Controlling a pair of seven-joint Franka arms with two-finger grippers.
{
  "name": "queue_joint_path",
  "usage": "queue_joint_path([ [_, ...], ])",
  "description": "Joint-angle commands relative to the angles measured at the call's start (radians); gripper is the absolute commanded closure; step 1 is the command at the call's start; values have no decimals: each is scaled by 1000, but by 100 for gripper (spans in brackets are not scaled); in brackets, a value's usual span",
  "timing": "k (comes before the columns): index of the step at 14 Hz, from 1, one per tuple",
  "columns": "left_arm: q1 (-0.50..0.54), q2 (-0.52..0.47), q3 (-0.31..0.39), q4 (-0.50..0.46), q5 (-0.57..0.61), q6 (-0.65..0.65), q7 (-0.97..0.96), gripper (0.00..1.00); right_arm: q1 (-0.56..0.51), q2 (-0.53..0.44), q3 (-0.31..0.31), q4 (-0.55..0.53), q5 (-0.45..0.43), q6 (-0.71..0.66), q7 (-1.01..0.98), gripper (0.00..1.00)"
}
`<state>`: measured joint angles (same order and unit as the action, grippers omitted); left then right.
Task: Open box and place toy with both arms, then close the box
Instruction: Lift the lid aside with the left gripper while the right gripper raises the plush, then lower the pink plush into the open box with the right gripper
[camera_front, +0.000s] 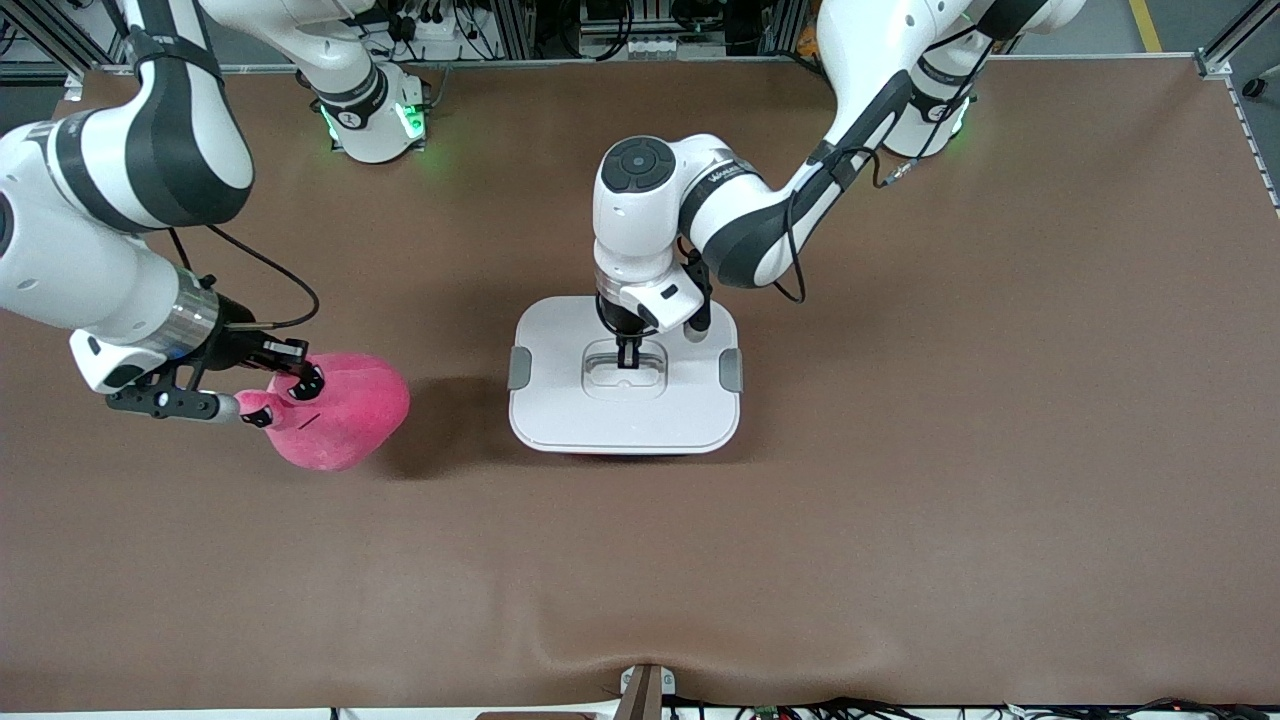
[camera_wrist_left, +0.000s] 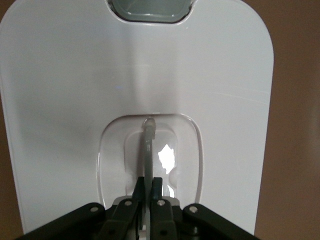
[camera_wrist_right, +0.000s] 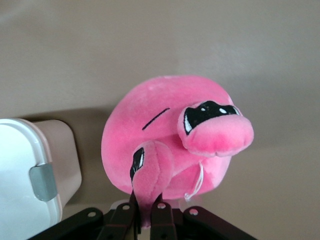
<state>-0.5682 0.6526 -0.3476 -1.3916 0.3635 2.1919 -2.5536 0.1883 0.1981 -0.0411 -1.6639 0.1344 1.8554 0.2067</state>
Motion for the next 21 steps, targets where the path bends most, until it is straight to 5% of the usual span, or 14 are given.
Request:
queue_joint_path([
  [1,4,-42,4,-4,25,-11,-10,100,30,-48,7,32,8,8,-105,100],
  [6,86,-123,-13,-10,9,-70,96,100,98,-77,9,82,8,-13,-300,100],
  [11,207,-215,-13,-15,-164,-184,390,100,134,-88,7,119,7,-73,-556,100],
  [16,356,-289,-13,-14,-313,-322,691,100,276,-75,4,121,-15,-38,-583,100],
  [21,494,-311,-13,-15,-428,-431,918,100,522,-22,3,121,-295,18,-575,100],
])
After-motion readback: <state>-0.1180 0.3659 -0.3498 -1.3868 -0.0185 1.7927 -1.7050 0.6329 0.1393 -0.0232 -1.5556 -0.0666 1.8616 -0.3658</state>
